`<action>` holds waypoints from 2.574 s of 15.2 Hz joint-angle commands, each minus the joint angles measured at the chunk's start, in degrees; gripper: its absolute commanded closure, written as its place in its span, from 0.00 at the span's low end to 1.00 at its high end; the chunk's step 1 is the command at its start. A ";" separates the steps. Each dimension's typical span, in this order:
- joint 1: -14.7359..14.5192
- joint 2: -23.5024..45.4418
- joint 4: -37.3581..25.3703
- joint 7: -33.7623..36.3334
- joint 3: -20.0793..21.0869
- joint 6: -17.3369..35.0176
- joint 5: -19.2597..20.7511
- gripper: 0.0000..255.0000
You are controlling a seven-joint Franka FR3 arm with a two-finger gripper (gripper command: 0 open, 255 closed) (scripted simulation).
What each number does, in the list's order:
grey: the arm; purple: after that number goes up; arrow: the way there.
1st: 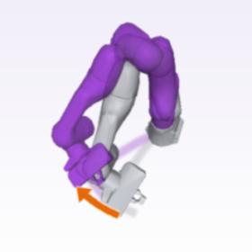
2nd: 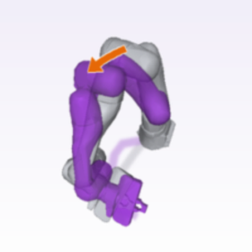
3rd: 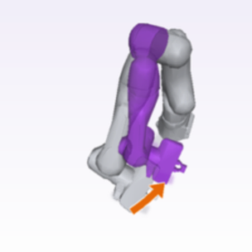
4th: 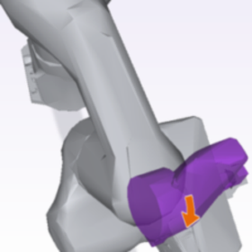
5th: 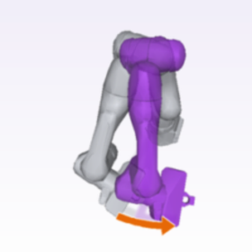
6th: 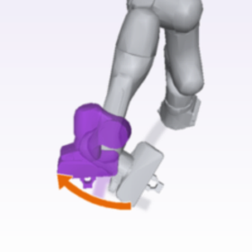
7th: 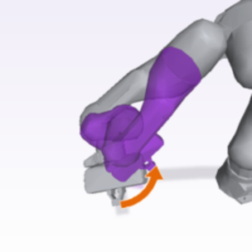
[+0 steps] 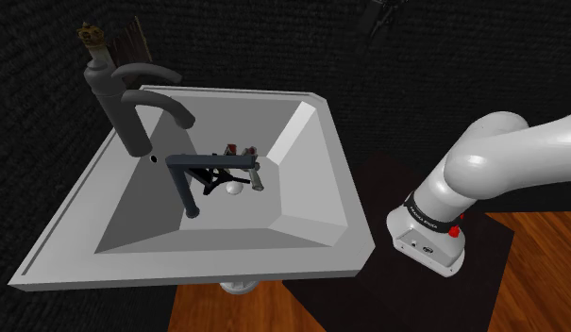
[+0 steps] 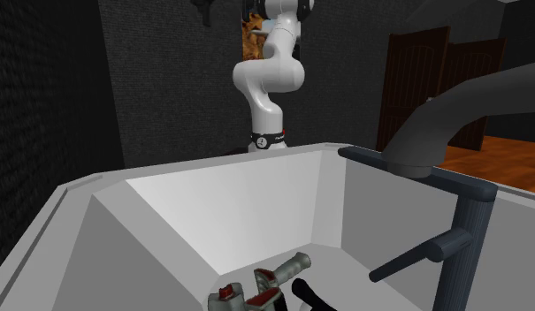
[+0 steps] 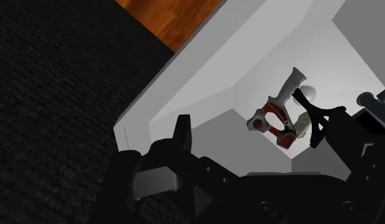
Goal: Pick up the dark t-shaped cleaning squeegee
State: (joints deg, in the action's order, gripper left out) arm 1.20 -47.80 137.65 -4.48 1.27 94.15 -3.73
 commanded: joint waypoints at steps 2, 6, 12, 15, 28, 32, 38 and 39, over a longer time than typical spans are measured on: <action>-0.46 1.02 0.92 -0.45 0.38 1.95 -0.13 0.00; -2.25 5.84 3.90 -2.20 1.93 9.82 -0.62 0.00; -4.70 15.17 6.27 -4.62 4.43 21.59 -1.02 0.00; -5.76 20.63 6.49 -5.65 5.74 27.31 -0.92 0.00; -8.74 48.00 0.31 -6.38 11.46 48.19 5.47 0.00; -10.15 56.91 -3.77 -4.77 12.10 52.57 10.27 0.00; -14.18 70.03 -11.62 -2.32 10.90 57.00 17.75 0.00; -14.99 72.17 -13.12 -2.05 10.57 57.52 18.82 0.00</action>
State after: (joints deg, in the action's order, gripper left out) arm -13.13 22.11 126.47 -6.56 12.12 151.47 14.04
